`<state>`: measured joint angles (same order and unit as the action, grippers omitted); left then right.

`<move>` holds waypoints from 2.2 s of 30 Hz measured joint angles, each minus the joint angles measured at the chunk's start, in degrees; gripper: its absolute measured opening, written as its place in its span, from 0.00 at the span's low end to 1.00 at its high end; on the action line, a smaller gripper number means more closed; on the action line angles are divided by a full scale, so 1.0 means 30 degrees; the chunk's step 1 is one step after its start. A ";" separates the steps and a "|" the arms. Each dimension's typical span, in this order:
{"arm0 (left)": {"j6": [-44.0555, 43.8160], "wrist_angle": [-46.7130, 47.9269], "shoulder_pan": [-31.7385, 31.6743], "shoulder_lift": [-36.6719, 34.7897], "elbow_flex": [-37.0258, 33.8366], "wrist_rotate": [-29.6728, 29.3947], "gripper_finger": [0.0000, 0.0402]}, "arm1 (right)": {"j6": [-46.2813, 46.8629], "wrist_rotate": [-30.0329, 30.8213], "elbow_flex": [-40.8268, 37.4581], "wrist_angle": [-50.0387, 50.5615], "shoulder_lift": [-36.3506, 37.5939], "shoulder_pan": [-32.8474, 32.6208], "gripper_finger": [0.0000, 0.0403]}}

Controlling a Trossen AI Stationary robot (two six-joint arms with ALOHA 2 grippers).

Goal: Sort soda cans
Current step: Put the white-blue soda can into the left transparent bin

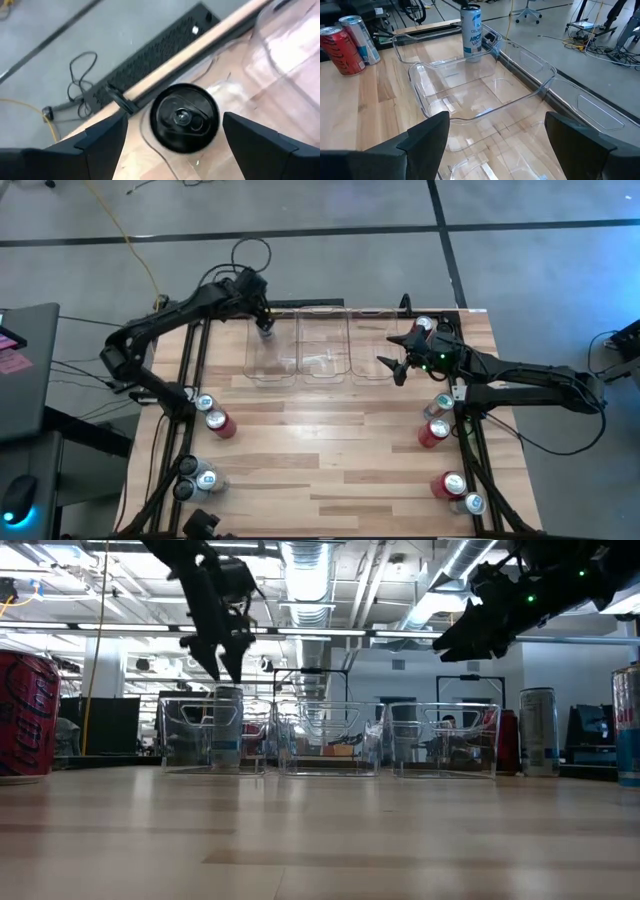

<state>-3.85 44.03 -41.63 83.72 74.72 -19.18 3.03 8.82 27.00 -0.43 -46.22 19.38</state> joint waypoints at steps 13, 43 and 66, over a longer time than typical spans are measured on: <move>-0.2793 0.6796 0.3710 -0.6525 -0.0029 0.1049 0.80 | 0.0134 0.0000 0.0000 -0.0203 0.0000 -0.0073 0.87; -2.3255 1.3220 2.2281 -0.5060 -0.0036 0.7424 0.80 | 0.1387 0.0007 0.0000 -0.0209 0.0000 -0.0079 0.87; -4.0415 1.3348 3.3049 -0.3728 -0.0036 0.4401 0.80 | 0.1654 0.0004 0.0000 -0.0379 0.0000 -0.0087 0.87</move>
<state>-125.10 84.07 57.52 72.53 74.61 -5.98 7.99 8.83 27.00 -1.56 -46.22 19.11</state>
